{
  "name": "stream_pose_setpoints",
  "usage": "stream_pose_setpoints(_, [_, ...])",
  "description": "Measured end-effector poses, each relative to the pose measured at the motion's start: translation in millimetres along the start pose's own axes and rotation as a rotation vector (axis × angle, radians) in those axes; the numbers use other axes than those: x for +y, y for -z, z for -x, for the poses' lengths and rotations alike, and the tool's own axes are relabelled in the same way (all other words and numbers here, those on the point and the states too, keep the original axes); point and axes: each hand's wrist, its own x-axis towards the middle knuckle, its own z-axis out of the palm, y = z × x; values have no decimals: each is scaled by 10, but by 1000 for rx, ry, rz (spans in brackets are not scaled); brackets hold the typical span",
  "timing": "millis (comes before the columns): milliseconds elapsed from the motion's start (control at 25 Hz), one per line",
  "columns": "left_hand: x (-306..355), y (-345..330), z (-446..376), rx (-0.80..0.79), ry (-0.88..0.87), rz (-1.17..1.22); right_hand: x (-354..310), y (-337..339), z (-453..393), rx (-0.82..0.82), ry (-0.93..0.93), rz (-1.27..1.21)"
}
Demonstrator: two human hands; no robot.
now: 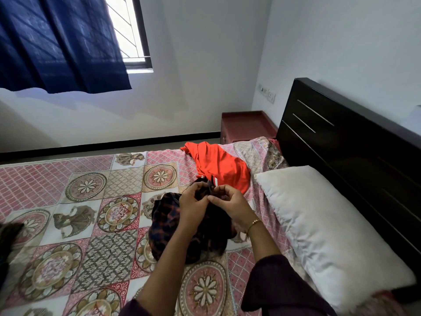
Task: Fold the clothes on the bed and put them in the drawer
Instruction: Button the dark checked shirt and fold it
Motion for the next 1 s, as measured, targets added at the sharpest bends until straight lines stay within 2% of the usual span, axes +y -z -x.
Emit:
stream_pose_setpoints(120, [9,32,5,-201,155,292,49,75,-3,105,10,29])
stream_pose_setpoints(280, [-48,54,-60,-368,340,529,91,137,43,203,-92,-347])
stream_pose_setpoints(360, [-55,76,-86,-392,407,557,136,168,55,220,-117,-408])
stream_pose_setpoints(520, [-42,79,-97,-430,498,588,123,192,75,201,-111,-392])
stream_pose_setpoints(680, [1,59,-106,-457,462,654,164,119,32,78,-135,-215])
stream_pose_setpoints(760, [-14,36,-77,-593,429,595,256,124,-22,69,-206,-138])
stream_pose_setpoints(880, [-241,-53,20,-824,453,212,511,214,-49,102,-343,-4])
stream_pose_setpoints(920, [-364,-85,40,-833,456,93,606,226,-52,87,-390,75])
stream_pose_setpoints(1000, [-636,-156,54,-732,397,-49,753,204,-79,58,-432,240])
